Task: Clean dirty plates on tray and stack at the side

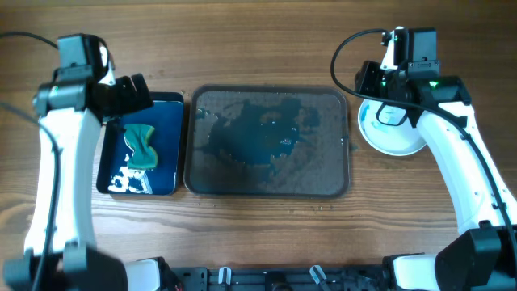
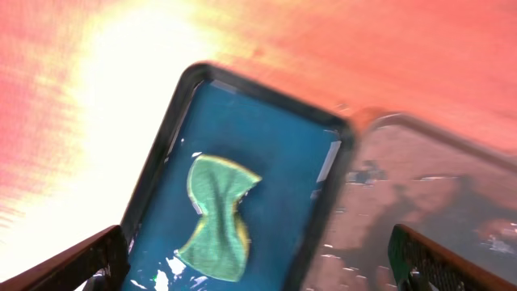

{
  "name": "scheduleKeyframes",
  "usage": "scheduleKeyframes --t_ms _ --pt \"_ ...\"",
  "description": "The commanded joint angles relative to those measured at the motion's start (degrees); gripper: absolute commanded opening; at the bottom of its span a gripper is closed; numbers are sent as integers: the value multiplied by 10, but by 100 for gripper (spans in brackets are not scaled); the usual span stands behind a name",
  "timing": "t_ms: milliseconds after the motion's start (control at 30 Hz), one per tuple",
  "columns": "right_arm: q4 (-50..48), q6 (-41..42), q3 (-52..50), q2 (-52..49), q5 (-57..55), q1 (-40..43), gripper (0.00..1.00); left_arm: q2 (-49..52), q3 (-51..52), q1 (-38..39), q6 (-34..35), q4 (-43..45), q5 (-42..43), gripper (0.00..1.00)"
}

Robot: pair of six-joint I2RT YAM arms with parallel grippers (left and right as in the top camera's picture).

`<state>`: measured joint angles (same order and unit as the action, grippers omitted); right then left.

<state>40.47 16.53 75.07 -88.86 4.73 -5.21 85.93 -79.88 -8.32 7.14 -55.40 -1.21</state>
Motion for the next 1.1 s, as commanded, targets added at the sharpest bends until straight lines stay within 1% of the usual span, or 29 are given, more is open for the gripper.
scheduleKeyframes --t_ms 0,33,67,133,167,333,433,600,733,800,900,1033,1067 --pt "24 -37 31 42 33 -4 54 -29 -2 2 -7 -1 42 100" --pt "35 -47 37 56 39 -6 55 -31 -2 2 -7 -1 42 100" --pt "51 -64 48 78 55 -6 68 -31 -1 2 -7 -1 42 100" --pt "92 -75 73 120 57 -6 87 -30 -1 2 -7 -1 42 100" --pt "110 -75 86 140 57 -6 100 -30 -1 2 -7 -1 42 100" --pt "129 -74 101 244 56 -6 100 -30 -1 2 -7 -1 42 100" --pt "130 -75 101 274 56 -6 100 -30 -1 2 -7 -1 42 100" --pt "125 -74 101 280 63 -6 100 -30 -1 2 -7 -4 43 100" --pt "97 -106 98 271 82 -6 100 -30 -1 2 -7 -5 42 100" --pt "91 -107 85 262 73 -6 100 -30 -1 2 -7 -5 42 100" --pt "2 -120 -2 291 45 -7 100 -30 -1 2 -7 -5 42 100" --pt "-213 -172 -212 401 45 -7 100 -30 -1 2 -7 -5 42 100" --pt "-270 -181 -281 442 45 -7 100 -30 -1 2 -7 -5 42 100"
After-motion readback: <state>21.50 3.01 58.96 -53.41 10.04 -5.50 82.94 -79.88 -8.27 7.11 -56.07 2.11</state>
